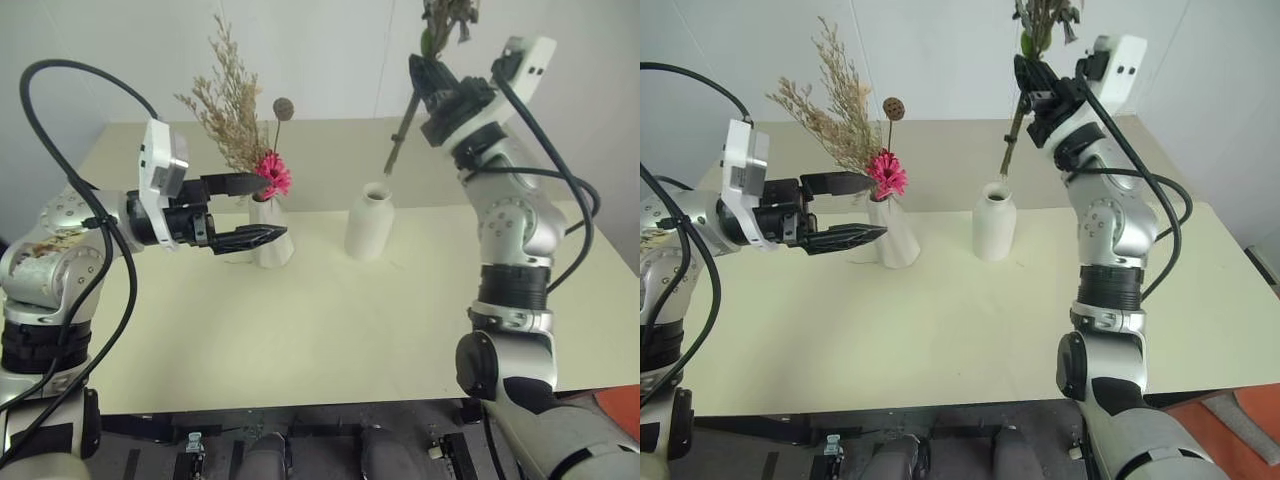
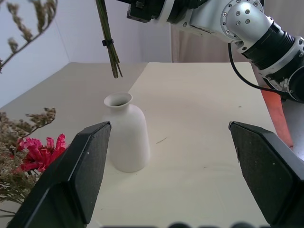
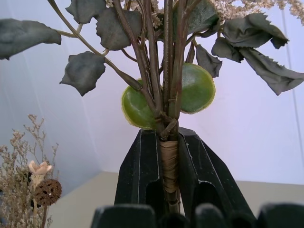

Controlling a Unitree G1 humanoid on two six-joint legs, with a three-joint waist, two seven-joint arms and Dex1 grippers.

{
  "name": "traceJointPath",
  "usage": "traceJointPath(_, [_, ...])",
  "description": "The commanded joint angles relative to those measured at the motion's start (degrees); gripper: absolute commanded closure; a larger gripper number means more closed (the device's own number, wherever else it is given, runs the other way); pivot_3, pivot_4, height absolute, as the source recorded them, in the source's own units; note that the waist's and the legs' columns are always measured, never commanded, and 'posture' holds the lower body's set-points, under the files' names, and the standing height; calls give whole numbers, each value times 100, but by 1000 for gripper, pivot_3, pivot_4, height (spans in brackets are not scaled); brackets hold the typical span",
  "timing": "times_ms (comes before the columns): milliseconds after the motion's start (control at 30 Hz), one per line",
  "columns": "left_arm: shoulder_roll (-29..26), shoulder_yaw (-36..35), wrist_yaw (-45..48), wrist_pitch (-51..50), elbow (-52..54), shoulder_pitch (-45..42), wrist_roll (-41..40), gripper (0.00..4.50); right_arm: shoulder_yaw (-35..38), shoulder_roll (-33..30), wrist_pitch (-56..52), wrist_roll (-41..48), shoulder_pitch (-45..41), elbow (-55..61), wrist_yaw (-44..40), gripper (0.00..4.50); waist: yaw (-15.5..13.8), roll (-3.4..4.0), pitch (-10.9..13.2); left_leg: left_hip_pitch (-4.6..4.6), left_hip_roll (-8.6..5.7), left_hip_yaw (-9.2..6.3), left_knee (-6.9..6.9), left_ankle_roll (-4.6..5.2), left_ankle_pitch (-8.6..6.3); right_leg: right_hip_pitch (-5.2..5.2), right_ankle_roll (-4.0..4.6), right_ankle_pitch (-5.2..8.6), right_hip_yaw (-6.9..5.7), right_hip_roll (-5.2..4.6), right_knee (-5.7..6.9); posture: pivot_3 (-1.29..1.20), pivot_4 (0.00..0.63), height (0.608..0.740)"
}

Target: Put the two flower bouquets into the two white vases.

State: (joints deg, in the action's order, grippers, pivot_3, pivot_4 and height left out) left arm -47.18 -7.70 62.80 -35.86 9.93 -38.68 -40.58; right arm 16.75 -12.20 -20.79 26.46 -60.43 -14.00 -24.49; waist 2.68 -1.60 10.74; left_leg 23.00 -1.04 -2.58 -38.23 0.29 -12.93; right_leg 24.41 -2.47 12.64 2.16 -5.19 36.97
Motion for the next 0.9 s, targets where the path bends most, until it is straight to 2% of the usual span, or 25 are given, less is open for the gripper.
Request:
traceJointPath(33, [-83, -188, -84, -55, 160, -30, -66, 177, 8, 16, 348, 66, -149, -234, -96, 4257, -5, 0, 0, 0, 0, 0, 0, 0, 0, 0, 0, 0, 0, 0, 0, 0, 150, 740])
traceJointPath(433, [-205, -405, -180, -204, 346, 143, -138, 177, -175, 92, 790, -92, 50, -868, -246, 4257, 8, 1, 1, -2, 0, -6, 5, 0, 0, 6, 0, 0, 4, 1, 4, 0, 150, 740])
traceJointPath(900, [-241, -445, -170, -206, 389, 206, -152, 177, -404, 320, 1155, -308, 467, -986, -134, 4257, 14, 2, 1, -5, 0, -8, 10, 0, 0, 6, 1, 0, 8, 1, 5, 0, 150, 740])
